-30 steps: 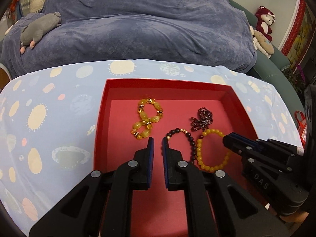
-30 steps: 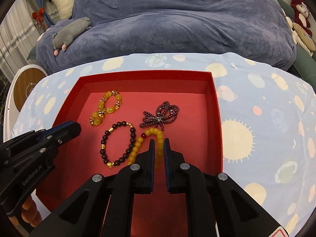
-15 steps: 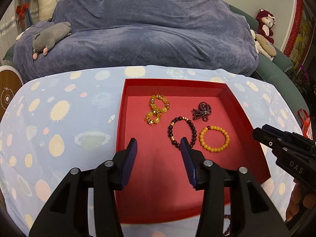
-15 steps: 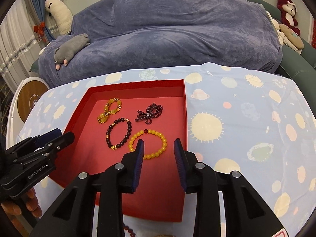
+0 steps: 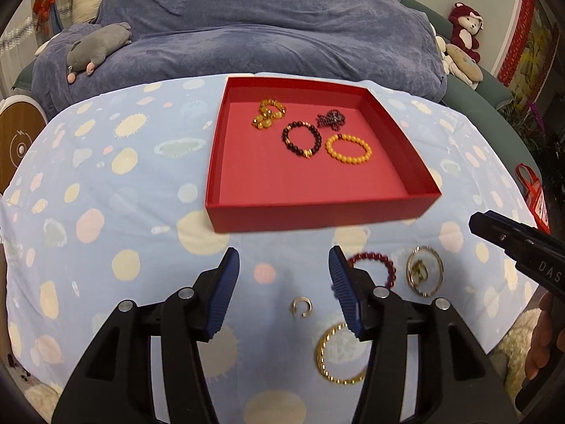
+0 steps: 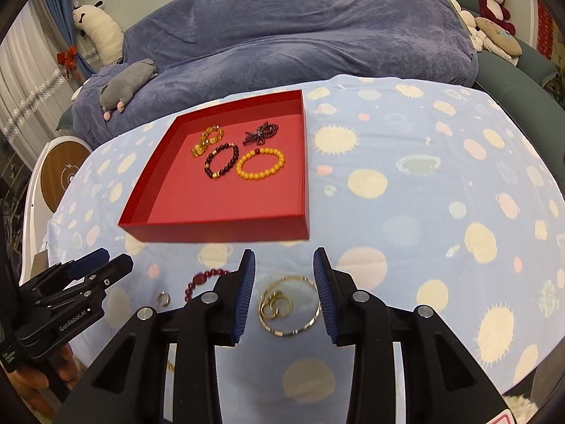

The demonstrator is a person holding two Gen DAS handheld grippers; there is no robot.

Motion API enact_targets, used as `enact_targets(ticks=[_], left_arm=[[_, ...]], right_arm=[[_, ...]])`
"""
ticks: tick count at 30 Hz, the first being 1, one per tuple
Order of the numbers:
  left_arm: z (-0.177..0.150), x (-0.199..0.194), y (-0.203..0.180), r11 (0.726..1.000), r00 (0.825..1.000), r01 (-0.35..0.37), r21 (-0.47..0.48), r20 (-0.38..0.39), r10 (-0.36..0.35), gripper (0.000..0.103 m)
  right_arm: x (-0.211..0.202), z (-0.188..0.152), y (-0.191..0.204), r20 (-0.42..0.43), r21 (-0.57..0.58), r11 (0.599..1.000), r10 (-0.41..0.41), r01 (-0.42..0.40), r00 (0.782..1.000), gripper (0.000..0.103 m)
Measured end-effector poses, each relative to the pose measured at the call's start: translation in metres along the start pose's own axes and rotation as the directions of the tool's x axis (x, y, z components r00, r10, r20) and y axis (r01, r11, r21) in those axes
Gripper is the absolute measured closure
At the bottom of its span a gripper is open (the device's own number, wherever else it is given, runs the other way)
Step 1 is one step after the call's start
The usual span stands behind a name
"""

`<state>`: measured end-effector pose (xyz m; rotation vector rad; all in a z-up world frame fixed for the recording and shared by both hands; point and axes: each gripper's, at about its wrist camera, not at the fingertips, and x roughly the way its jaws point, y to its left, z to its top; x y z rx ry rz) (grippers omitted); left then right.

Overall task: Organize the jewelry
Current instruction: 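Move the left tool to the gold bangle and close around it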

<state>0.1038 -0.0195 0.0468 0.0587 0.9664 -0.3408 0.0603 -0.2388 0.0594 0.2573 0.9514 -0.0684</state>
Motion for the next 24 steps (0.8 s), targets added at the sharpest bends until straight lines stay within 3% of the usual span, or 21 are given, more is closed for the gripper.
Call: enact_targets(ticks=[11, 17, 19, 24], left_arm=[[-0.066, 0.004, -0.022, 1.0, 0.994, 0.025, 0.01, -0.102, -0.024, 0.052], [-0.073, 0.008, -0.027, 0.999, 0.991, 0.051, -0.012, -0.121, -0.052, 0.05], [-0.072, 0.006, -0.032, 0.998, 0.992, 0.061, -0.008, -0.107, -0.061, 0.037], [-0.069, 0.014, -0.046, 0.999, 0.993, 0.046, 0.01, -0.109, -0.044, 0.036]], right_arm=[[-0.003, -0.062, 0.003, -0.067, 0.012, 1.0, -0.009, 0.01, 0.998, 0.069], [0.001, -0.072, -0.002, -0.078, 0.026, 1.0, -0.013, 0.015, 0.997, 0.069], [0.001, -0.072, -0.005, -0.08, 0.036, 0.999, -0.011, 0.014, 0.997, 0.069], [0.001, -0.072, -0.008, -0.074, 0.048, 0.999, -0.012, 0.015, 0.997, 0.069]])
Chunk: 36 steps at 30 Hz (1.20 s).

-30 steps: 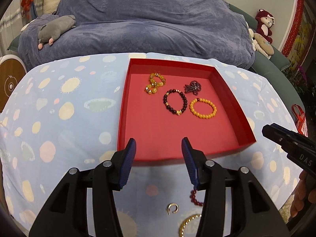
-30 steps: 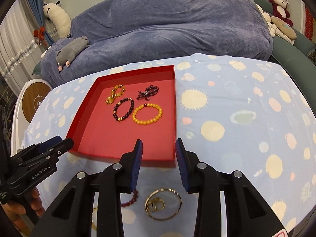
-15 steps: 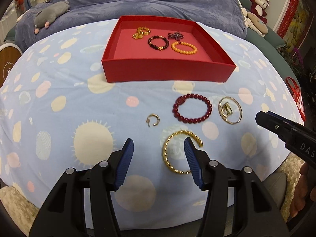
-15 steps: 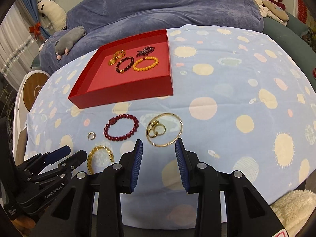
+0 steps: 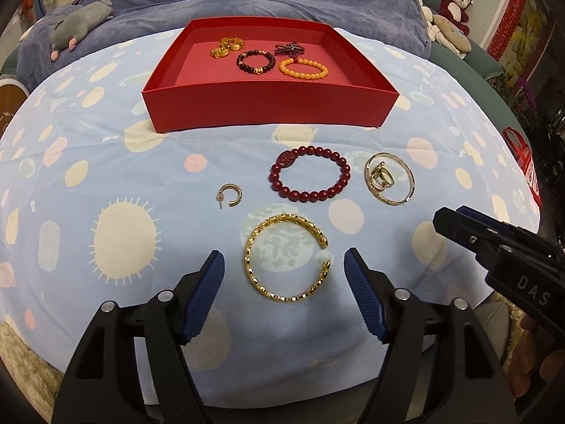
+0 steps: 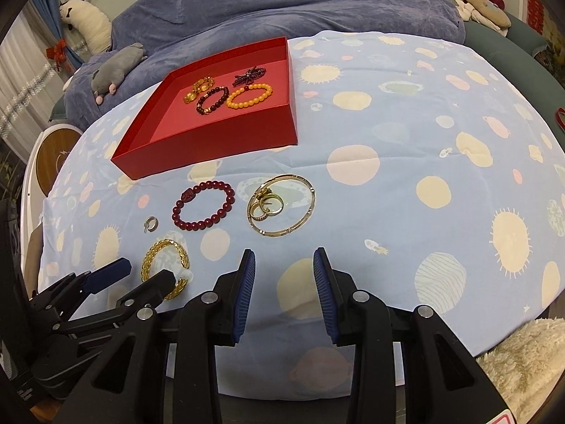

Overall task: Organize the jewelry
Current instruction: 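Move the left tool to the gold bangle and close around it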

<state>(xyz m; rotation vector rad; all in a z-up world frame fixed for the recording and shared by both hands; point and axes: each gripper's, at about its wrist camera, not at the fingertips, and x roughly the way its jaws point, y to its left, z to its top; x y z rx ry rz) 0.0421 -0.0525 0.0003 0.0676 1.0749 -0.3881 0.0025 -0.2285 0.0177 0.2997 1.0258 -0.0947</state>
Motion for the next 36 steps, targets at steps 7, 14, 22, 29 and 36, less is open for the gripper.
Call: enact_targets(ticks=[7, 14, 22, 29, 36], left_arm=[[0.004, 0.016, -0.002, 0.999, 0.999, -0.045, -0.018, -0.015, 0.045, 0.044], [0.004, 0.015, -0.002, 0.999, 0.999, -0.047, -0.01, -0.001, 0.047, 0.051], [0.005, 0.005, 0.008, 0.998, 0.998, -0.053, -0.017, 0.024, 0.053, 0.051], [0.009, -0.006, 0.03, 0.995, 0.995, -0.087, -0.054, 0.043, 0.089, 0.051], [0.009, -0.004, 0.045, 0.991, 0.994, -0.102, -0.091, 0.033, 0.105, 0.051]], right_arm=[[0.003, -0.001, -0.002, -0.011, 0.007, 1.0, 0.005, -0.005, 1.0, 0.069], [0.009, -0.001, 0.0, -0.021, 0.001, 1.0, 0.014, -0.014, 1.0, 0.069], [0.011, -0.001, 0.004, -0.027, -0.008, 1.0, 0.022, -0.023, 0.999, 0.069], [0.018, 0.007, 0.022, -0.032, -0.041, 0.997, 0.058, -0.059, 0.998, 0.069], [0.037, 0.024, 0.048, -0.042, -0.105, 0.991, 0.085, -0.089, 0.996, 0.069]])
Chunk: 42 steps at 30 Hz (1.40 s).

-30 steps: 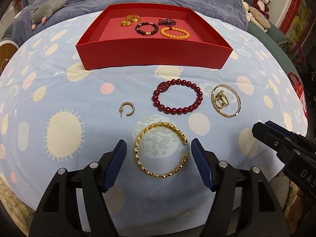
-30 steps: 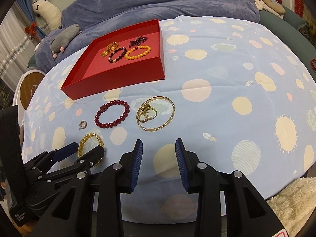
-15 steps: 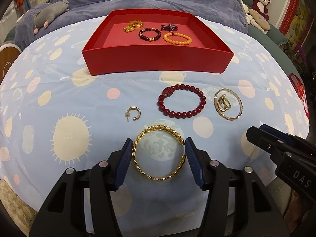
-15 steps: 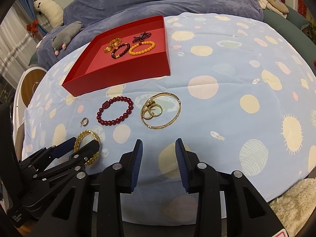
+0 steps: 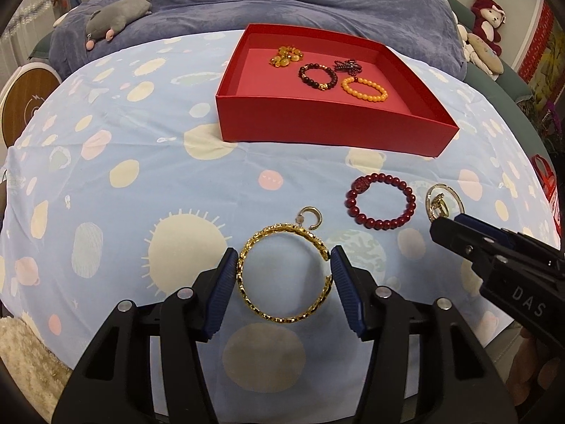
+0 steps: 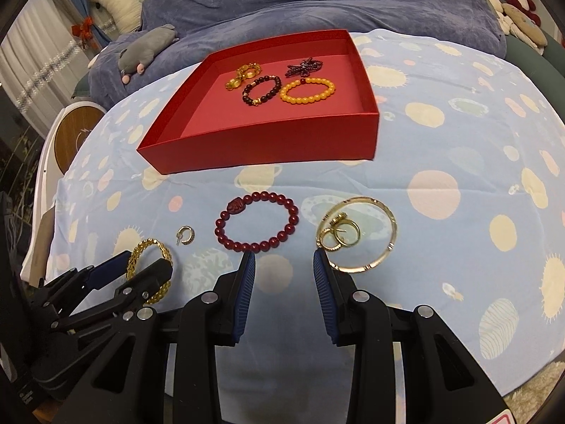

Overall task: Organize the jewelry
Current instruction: 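Move the left tool to the gold bangle and close around it, then grasp the dark-red bead bracelet with the right tool while the left tool holds the gold bangle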

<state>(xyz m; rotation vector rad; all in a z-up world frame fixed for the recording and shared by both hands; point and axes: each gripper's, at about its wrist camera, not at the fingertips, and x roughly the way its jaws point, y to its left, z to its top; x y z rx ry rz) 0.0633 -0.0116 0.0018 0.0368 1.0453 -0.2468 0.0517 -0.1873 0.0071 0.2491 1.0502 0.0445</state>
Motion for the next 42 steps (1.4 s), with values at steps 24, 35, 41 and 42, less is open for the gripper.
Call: enact_targets(ticks=[24, 35, 41, 42], left_arm=[[-0.002, 0.011, 0.014, 0.999, 0.999, 0.016, -0.038, -0.028, -0.017, 0.051], [0.006, 0.0, 0.012, 0.999, 0.999, 0.03, -0.032, -0.02, -0.031, 0.051], [0.022, -0.018, 0.009, 0.999, 0.999, 0.047, -0.006, 0.003, -0.047, 0.051], [0.027, -0.02, 0.009, 0.999, 0.999, 0.051, 0.002, 0.007, -0.051, 0.051]], right_arm=[[0.041, 0.024, 0.007, -0.022, -0.118, 0.991, -0.069, 0.066, 0.997, 0.095], [-0.01, 0.028, 0.004, 0.046, -0.066, 0.997, -0.039, 0.042, 0.998, 0.095], [-0.047, 0.042, -0.001, 0.098, -0.071, 0.995, -0.063, 0.07, 0.993, 0.095], [-0.051, 0.047, -0.002, 0.106, -0.071, 0.995, -0.064, 0.071, 0.992, 0.095]])
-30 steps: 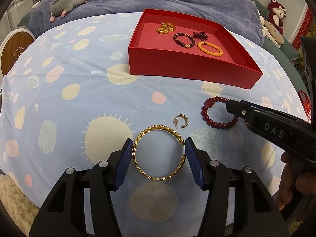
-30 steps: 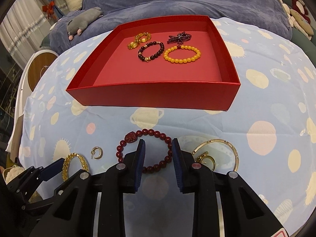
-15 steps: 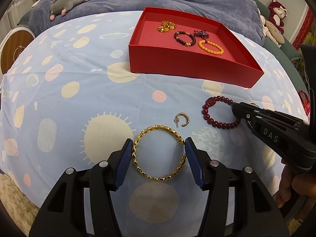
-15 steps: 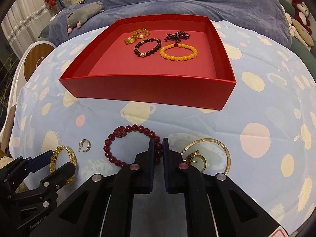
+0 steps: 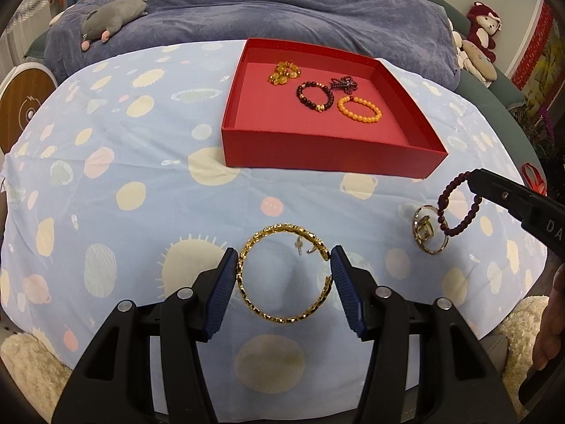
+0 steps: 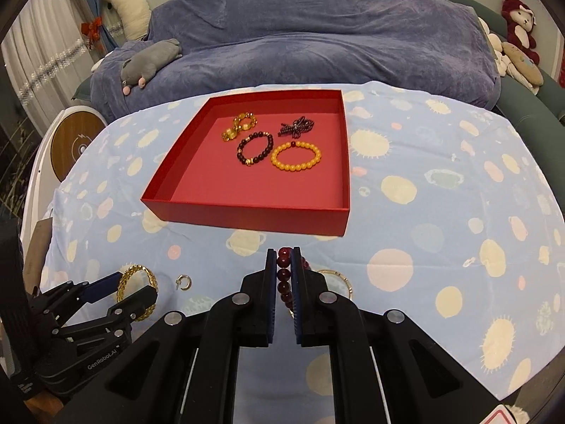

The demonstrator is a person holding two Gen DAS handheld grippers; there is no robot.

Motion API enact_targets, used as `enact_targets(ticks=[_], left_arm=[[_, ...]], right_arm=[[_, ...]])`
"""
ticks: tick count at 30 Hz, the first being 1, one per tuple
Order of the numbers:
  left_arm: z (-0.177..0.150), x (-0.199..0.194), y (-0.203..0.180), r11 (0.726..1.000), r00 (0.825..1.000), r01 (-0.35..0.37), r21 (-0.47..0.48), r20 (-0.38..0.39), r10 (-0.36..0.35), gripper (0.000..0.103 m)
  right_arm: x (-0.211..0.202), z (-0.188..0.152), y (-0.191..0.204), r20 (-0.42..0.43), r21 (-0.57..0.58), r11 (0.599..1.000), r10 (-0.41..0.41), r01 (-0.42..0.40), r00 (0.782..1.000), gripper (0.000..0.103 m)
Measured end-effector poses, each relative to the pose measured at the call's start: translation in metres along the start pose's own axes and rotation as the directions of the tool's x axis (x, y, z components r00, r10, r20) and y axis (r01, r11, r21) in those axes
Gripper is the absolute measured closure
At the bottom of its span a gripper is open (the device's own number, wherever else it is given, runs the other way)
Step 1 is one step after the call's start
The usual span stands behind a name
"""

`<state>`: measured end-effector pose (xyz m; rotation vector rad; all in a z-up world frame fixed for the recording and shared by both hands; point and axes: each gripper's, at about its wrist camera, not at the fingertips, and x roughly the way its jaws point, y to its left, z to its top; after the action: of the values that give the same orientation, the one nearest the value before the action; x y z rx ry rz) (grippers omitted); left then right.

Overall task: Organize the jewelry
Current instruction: 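Grasp the dark-red bead bracelet with the right tool while the left tool holds the gold bangle, then carry the bangle and bead bracelet into the red box and open both tools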

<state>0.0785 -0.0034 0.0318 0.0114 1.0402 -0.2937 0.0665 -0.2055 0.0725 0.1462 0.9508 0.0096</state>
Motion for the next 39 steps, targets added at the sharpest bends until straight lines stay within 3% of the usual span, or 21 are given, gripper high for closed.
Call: enact_targets(ticks=[10, 17, 24, 28, 32, 34, 39], left_arm=[[0.095, -0.013, -0.016, 0.996, 0.993, 0.024, 0.083, 0.117, -0.034, 0.051], [0.146, 0.026, -0.032, 0.992, 0.991, 0.007, 0.124, 0.132, -0.024, 0.051], [0.14, 0.083, -0.032, 0.991, 0.999, -0.029, 0.133, 0.04, 0.024, 0.051], [0.129, 0.099, -0.024, 0.994, 1.0, -0.017, 0.112, 0.004, 0.017, 0.052], [0.122, 0.093, -0.017, 0.997, 0.999, -0.02, 0.077, 0.03, 0.018, 0.039], [0.118, 0.085, -0.015, 0.998, 0.999, -0.018, 0.057, 0.049, 0.015, 0.032], [0.103, 0.06, -0.013, 0.999, 0.997, -0.009, 0.037, 0.076, 0.006, 0.031]], right_arm=[[-0.002, 0.083, 0.011, 0.119, -0.029, 0.997, 0.081, -0.078, 0.99, 0.095], [0.051, 0.111, 0.015, 0.072, 0.026, 0.99, 0.134, -0.136, 0.988, 0.095], [0.102, 0.097, 0.001, -0.03, 0.067, 0.993, 0.098, -0.096, 0.995, 0.095], [0.117, 0.083, -0.011, -0.079, 0.068, 0.996, 0.067, -0.061, 0.995, 0.094], [0.107, 0.074, -0.019, -0.056, 0.07, 0.997, 0.022, -0.018, 0.998, 0.088], [0.097, 0.07, -0.024, -0.033, 0.083, 0.996, 0.012, -0.009, 0.999, 0.074], [0.063, 0.057, -0.029, 0.02, 0.083, 0.997, -0.009, 0.007, 1.0, 0.066]])
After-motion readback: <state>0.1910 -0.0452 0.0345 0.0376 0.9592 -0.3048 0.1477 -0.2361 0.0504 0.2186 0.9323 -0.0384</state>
